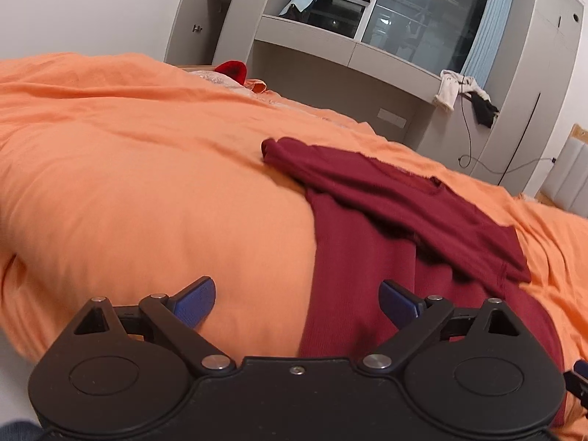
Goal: Fold small clothes
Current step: 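Move both grippers to the shirt hem and close them on it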
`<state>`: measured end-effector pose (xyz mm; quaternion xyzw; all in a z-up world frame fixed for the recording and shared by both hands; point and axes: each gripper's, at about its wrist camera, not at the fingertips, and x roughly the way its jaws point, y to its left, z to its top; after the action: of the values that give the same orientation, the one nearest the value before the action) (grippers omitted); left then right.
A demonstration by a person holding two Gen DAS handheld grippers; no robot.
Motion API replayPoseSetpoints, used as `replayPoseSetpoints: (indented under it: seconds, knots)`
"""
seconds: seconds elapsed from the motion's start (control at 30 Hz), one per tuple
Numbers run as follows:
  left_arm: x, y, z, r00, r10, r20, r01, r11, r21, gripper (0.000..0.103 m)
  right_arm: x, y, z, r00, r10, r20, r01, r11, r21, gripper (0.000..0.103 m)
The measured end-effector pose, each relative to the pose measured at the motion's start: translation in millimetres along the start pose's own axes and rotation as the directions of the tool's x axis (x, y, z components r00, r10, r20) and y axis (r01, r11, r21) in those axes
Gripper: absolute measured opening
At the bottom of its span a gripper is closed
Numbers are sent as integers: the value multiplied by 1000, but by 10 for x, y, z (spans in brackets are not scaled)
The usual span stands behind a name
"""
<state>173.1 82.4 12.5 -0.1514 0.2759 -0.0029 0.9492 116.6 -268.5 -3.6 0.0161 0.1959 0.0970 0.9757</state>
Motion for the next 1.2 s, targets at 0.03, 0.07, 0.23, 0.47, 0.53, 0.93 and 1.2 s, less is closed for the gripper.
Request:
replayPoseSetpoints:
  seconds: [0.03,0.07,0.23,0.47,0.53,0.93,1.2]
  knots:
    - [-26,6,-26,1000,-1,-2,1,1000,3,92,-5,50,-13,1000,-7,4,7,1000,-21,87]
    - [-39,21,-38,1000,-4,-5,4,1000,3,89,0,93,-23,1000,-15,5,16,999,-39,86]
    - [-98,20,-128,1000,-12,-20,12,1000,13,73,87,226,-91,996,-76,-35,74,995,-64,71]
    - [-174,-61,-253,998,-59,-38,60,997,43,34,45,337,-123,993,-110,-35,105,988,-112,21]
    - [-185,-92,-277,997,-66,-37,68,996,54,21,22,309,-102,992,-119,-38,114,988,-109,10]
    - [-611,-10,-161,997,-45,61,44,999,19,2,-461,-135,158,985,-171,-4,171,985,-4,5]
    - [-410,-51,-249,999,12,-35,-9,997,82,4,-322,-94,-23,985,-158,-73,154,986,-58,12]
